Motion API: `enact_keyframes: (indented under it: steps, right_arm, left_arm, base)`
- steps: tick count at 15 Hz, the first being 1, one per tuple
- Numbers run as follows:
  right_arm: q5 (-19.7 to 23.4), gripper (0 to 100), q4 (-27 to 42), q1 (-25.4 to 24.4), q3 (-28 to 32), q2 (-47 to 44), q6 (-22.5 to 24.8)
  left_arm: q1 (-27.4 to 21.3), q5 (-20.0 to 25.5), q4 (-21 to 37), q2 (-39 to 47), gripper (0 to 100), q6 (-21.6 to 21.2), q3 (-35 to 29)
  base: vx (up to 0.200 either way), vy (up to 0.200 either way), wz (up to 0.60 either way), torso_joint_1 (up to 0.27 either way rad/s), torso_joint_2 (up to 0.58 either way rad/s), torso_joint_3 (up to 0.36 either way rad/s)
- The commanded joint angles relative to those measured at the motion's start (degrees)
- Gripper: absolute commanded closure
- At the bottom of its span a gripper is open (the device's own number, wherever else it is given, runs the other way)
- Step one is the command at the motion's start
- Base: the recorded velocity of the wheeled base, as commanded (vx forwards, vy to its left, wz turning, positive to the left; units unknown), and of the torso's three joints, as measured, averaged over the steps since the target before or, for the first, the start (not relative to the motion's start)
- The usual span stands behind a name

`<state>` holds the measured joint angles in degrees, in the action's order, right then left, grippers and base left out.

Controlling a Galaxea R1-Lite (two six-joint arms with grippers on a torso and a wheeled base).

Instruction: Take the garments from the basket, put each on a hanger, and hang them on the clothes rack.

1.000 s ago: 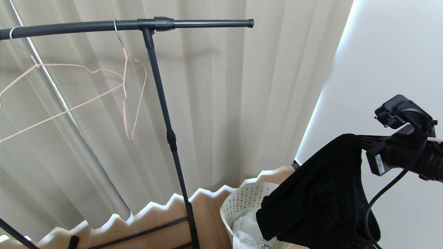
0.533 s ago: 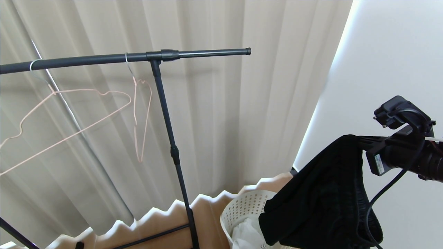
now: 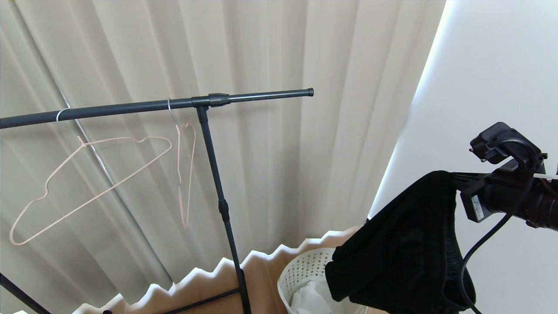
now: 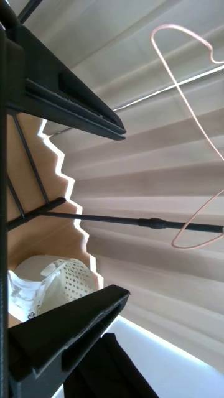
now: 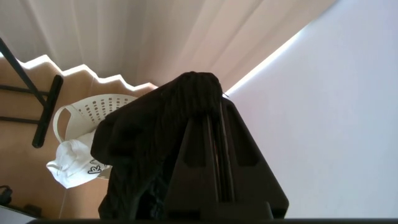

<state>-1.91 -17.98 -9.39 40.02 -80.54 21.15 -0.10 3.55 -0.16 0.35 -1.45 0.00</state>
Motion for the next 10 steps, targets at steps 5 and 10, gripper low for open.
enact_keyframes:
  steps: [5, 10]
  right_arm:
    - [-0.02, 100, -0.04, -0.02, -0.56, -0.32, 0.03]
    - [-0.02, 100, -3.64, -0.19, -2.40, -0.40, 0.12]
  left_arm:
    - [0.01, 0.06, -0.02, 0.09, 0, -0.13, 0.00]
    - [0.01, 0.06, -0.02, 0.09, 0, -0.04, 0.00]
  base:
    - [0.000, 0.000, 0.00, 0.170, -0.37, -0.203]
    - [0.000, 0.000, 0.00, 0.097, -0.21, -0.111]
